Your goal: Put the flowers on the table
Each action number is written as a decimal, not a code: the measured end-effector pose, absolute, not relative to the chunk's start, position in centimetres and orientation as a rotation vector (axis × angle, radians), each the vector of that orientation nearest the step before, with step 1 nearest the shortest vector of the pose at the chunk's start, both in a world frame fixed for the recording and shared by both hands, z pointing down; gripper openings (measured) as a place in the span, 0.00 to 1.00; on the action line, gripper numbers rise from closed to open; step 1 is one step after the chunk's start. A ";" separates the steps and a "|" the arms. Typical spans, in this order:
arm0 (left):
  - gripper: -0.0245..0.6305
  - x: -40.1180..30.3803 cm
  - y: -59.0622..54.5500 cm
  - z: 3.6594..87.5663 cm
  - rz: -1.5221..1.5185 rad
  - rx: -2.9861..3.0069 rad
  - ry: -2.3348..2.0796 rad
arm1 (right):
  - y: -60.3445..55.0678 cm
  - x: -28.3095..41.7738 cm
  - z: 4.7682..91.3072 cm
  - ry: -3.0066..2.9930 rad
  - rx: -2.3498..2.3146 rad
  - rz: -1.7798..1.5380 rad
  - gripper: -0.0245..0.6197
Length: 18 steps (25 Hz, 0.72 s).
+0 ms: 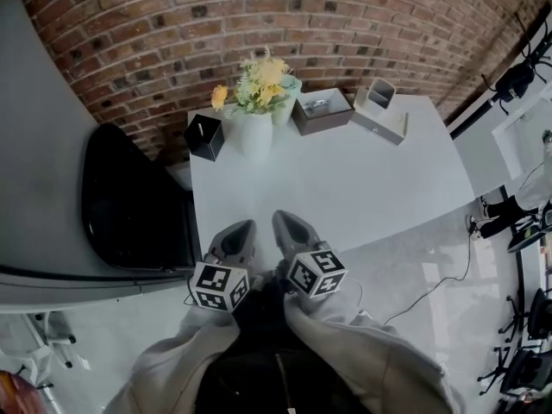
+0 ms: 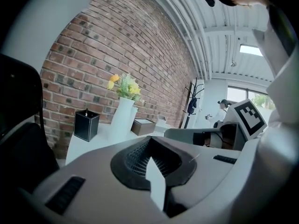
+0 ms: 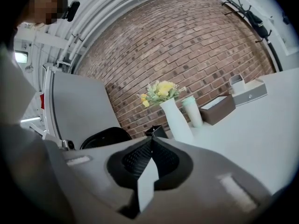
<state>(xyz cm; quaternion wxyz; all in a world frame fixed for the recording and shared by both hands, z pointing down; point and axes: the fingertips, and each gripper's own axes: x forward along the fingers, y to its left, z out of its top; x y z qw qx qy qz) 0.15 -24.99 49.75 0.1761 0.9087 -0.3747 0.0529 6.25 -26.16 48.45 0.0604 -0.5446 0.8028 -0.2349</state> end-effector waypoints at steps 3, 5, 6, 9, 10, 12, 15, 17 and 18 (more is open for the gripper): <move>0.04 -0.6 -24.9 49.9 0.150 2.571 -1.057 | -26.0 5.5 48.4 2.437 -1.647 -0.703 0.04; 0.04 -0.9 -25.0 50.1 0.145 2.565 -1.050 | -25.8 5.0 48.4 2.439 -1.646 -0.703 0.04; 0.04 -1.0 -25.1 50.1 0.143 2.561 -1.046 | -25.7 4.8 48.3 2.440 -1.645 -0.704 0.04; 0.04 -0.8 -25.4 50.2 0.141 2.559 -1.031 | -25.4 4.5 48.0 2.451 -1.649 -0.689 0.04; 0.04 -0.7 -25.3 50.2 0.142 2.563 -1.025 | -25.2 4.5 47.9 2.450 -1.655 -0.684 0.04; 0.04 -0.5 -25.3 50.2 0.145 2.574 -1.012 | -25.1 4.9 47.8 2.435 -1.674 -0.679 0.04; 0.04 -0.5 -25.3 50.2 0.138 2.580 -1.001 | -25.2 5.3 47.8 2.427 -1.695 -0.667 0.04; 0.04 -0.7 -25.6 50.1 0.134 2.580 -1.005 | -25.4 5.1 47.9 2.434 -1.698 -0.666 0.04; 0.04 -0.8 -25.7 50.1 0.133 2.580 -1.007 | -25.5 4.9 47.9 2.436 -1.698 -0.668 0.04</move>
